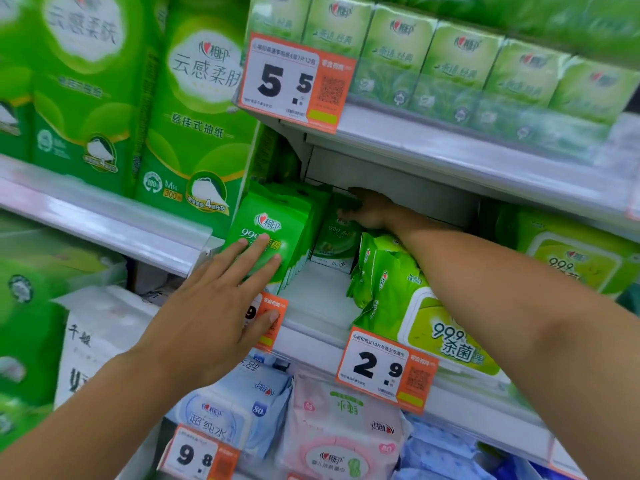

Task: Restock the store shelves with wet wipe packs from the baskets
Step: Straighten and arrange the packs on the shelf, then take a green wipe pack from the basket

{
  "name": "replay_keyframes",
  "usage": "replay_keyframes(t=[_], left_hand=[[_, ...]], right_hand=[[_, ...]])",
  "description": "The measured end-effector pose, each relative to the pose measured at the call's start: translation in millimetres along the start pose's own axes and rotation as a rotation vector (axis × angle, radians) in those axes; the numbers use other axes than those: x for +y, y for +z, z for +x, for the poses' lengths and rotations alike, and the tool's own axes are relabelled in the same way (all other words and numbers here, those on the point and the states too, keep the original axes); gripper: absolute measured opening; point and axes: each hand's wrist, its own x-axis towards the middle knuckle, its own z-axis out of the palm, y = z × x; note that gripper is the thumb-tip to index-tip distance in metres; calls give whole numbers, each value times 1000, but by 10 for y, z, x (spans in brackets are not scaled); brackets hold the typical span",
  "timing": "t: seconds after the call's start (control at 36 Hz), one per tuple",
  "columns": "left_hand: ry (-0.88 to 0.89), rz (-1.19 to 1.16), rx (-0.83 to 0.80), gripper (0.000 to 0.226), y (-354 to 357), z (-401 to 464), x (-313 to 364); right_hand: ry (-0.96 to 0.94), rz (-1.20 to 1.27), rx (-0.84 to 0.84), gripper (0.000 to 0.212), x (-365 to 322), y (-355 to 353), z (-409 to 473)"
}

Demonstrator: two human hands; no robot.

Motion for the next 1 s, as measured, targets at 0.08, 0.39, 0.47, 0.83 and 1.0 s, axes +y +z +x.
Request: replay_keyframes(t=[0.08, 0.39, 0.47, 0.83, 1.0], left_hand=[[-9, 6, -17, 71, -36, 12, 40], [10, -46, -26, 63, -411, -232, 321], [28, -66, 114, 49, -436, -589, 458], [-654, -103, -1305, 78, 882, -3971, 806], [-950, -126, -1251, 96, 1213, -4135, 843]], right_hand=[[-58, -105, -171, 71, -154, -140, -126], [-241, -316, -149, 72, -739, -168, -1451], [-456, -69, 336, 49, -864, 112, -2403], [39, 579, -1051, 90, -1033, 3468, -5415], [263, 641, -1014, 75, -1021, 3882, -5766]])
